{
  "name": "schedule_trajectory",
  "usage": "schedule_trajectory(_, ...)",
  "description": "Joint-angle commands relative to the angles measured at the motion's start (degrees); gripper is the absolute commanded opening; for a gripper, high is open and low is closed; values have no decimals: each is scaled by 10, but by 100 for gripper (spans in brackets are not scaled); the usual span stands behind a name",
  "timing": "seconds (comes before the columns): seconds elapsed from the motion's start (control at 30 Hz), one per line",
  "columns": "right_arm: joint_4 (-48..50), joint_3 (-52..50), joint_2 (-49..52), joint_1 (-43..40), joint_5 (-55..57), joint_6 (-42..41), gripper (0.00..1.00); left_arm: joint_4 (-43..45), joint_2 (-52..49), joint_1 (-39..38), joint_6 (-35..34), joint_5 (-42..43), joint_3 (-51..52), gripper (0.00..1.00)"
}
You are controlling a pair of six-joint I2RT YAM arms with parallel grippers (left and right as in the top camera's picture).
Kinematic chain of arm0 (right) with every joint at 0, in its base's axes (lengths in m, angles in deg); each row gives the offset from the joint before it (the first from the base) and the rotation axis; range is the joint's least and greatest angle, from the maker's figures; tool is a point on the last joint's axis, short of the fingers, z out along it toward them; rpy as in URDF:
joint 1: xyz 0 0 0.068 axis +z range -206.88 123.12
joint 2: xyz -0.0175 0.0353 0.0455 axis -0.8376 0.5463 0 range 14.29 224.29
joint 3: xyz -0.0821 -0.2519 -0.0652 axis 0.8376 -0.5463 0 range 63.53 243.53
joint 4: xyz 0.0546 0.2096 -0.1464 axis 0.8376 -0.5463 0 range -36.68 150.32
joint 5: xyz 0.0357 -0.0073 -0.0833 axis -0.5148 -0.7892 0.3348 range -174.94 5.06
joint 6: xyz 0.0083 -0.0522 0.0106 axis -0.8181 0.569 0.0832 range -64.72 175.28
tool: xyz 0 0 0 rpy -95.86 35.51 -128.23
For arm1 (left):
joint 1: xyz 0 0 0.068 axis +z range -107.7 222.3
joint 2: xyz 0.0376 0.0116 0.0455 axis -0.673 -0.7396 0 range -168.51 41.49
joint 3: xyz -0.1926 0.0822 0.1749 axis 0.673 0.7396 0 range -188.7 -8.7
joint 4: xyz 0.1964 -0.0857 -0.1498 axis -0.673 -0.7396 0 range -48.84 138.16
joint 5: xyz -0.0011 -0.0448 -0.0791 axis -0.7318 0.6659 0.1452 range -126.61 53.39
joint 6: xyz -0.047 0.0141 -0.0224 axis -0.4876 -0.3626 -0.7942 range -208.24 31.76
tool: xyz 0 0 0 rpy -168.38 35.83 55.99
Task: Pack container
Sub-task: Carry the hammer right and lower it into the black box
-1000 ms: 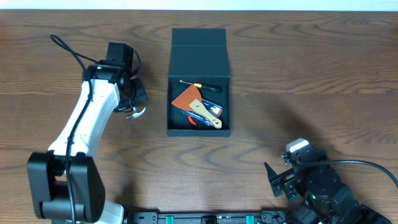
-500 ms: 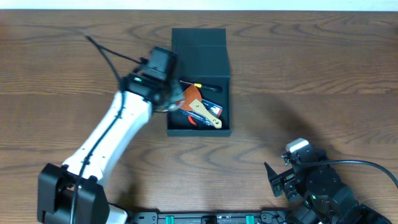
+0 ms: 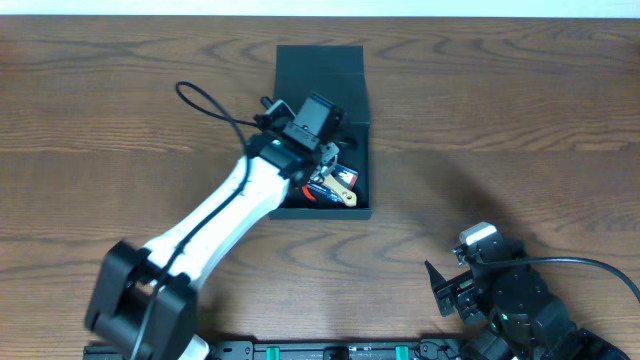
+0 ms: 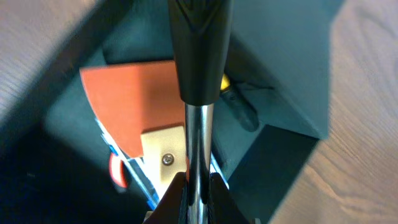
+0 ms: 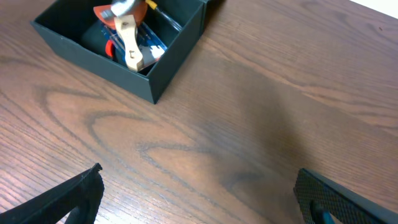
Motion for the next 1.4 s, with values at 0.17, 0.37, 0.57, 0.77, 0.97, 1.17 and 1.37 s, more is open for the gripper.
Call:
schedule_trajectory(0.17,2,1,-2,-3,8,-8,99,18,-64,-25,-148,-1,-8,6)
schedule_trajectory(0.37,2,1,-2,-3,8,-8,99,31,-84,-26,-179,18,-8,6)
schedule_trajectory(0.57,2,1,-2,-3,8,-8,99,55,-88,-26,-236,35,-8,6)
schedule_trajectory(0.77,2,1,-2,-3,8,-8,99,74,-88,-26,-257,51,-8,6)
schedule_trajectory(0.97,2,1,-2,-3,8,-8,99,74,-89,-26,-259,51,-8,6)
schedule_trajectory(1.17,2,1,-2,-3,8,-8,99,74,-89,-26,-259,50,-8,47)
schedule_trajectory(1.37,2,1,-2,-3,8,-8,99,73,-88,-26,-258,50,-8,65)
